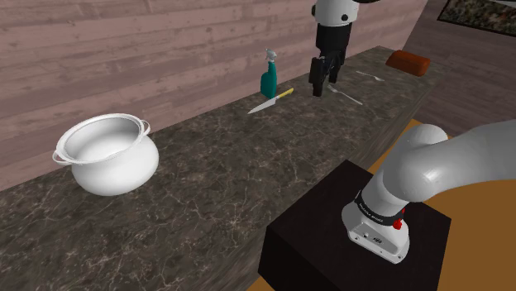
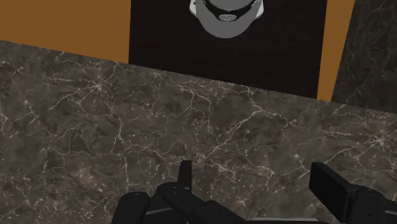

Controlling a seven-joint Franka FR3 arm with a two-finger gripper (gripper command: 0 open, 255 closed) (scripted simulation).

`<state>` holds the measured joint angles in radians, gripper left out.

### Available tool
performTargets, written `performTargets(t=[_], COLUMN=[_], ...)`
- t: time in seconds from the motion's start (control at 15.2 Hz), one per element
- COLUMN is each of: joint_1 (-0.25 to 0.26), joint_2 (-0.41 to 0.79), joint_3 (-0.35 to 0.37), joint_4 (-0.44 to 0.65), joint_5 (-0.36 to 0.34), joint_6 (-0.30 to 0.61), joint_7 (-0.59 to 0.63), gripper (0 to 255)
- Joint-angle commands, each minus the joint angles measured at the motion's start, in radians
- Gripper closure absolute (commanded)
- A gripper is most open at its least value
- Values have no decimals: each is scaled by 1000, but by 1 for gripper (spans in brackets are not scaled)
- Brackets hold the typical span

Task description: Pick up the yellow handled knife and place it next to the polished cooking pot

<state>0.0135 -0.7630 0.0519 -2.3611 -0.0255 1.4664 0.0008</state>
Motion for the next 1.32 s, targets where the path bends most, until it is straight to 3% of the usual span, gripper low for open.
performTargets(t=[0.0, 0.73, 1.25], joint_1=[0, 27, 78], joint_2=[0, 135, 386], joint_3=[0, -279, -466], joint_4=[0, -86, -10], joint_5=[0, -196, -227], joint_6=[0, 280, 505], joint_7=[0, -522, -898], gripper=[0, 0, 0])
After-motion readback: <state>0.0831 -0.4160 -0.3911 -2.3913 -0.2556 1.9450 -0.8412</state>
